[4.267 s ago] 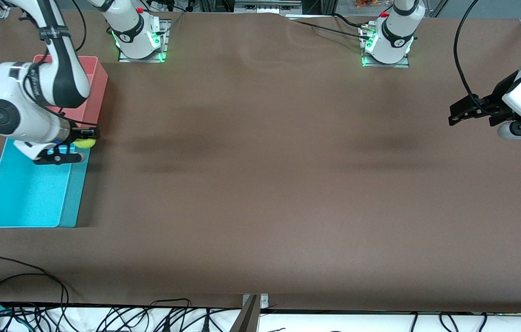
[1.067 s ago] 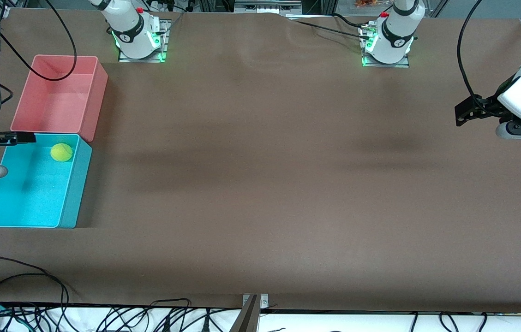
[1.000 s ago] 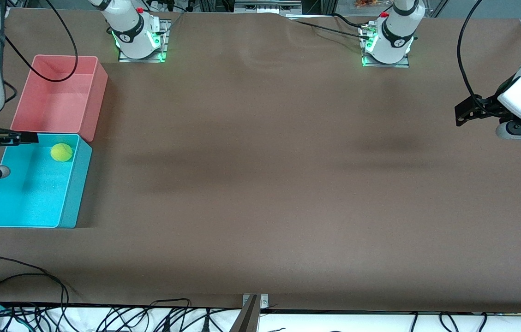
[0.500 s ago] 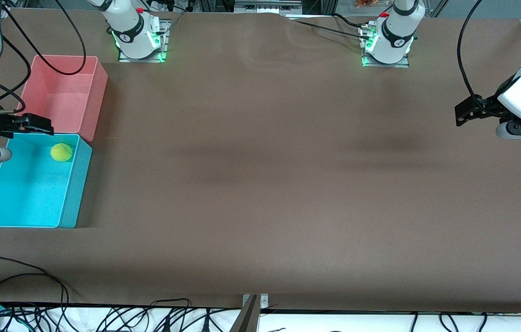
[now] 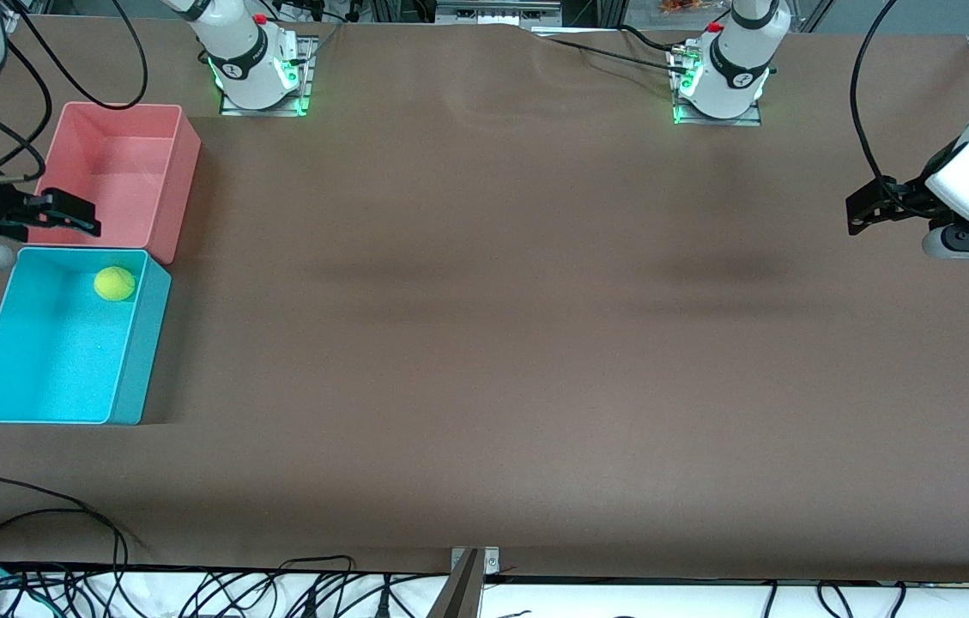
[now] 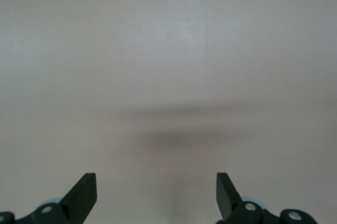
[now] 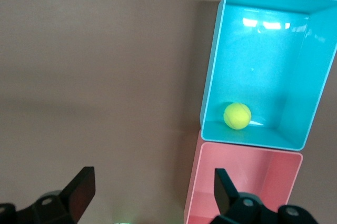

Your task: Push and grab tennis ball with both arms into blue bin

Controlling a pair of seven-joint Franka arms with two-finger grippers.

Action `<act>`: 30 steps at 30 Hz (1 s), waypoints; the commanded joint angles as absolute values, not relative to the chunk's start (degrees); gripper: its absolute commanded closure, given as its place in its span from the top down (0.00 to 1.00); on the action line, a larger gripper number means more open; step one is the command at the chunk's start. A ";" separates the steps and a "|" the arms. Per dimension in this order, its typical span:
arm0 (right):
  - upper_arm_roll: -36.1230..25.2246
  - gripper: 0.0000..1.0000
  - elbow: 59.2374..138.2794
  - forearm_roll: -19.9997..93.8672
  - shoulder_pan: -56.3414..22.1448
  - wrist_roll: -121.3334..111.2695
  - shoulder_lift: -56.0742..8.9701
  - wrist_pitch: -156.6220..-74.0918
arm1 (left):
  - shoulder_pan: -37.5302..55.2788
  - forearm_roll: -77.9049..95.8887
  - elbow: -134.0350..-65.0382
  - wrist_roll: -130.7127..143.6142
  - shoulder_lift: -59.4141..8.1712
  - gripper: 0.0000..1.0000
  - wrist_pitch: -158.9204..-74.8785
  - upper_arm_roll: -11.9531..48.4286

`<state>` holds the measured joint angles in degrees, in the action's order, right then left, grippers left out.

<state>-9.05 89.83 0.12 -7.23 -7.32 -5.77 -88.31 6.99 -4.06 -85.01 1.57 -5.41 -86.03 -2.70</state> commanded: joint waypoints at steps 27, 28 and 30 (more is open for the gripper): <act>-1.58 1.00 97.73 -0.26 0.79 -7.65 2.81 -89.30 | 6.42 -3.34 -86.04 0.97 -4.13 1.00 -86.31 -2.37; -1.58 1.00 97.82 -0.26 0.79 -7.56 2.81 -89.30 | 6.42 -3.34 -86.04 1.05 -4.13 1.00 -86.31 -2.37; -1.58 1.00 97.74 -0.35 0.79 -7.65 2.81 -89.38 | 6.42 -3.34 -86.04 0.97 -4.22 1.00 -86.31 -2.37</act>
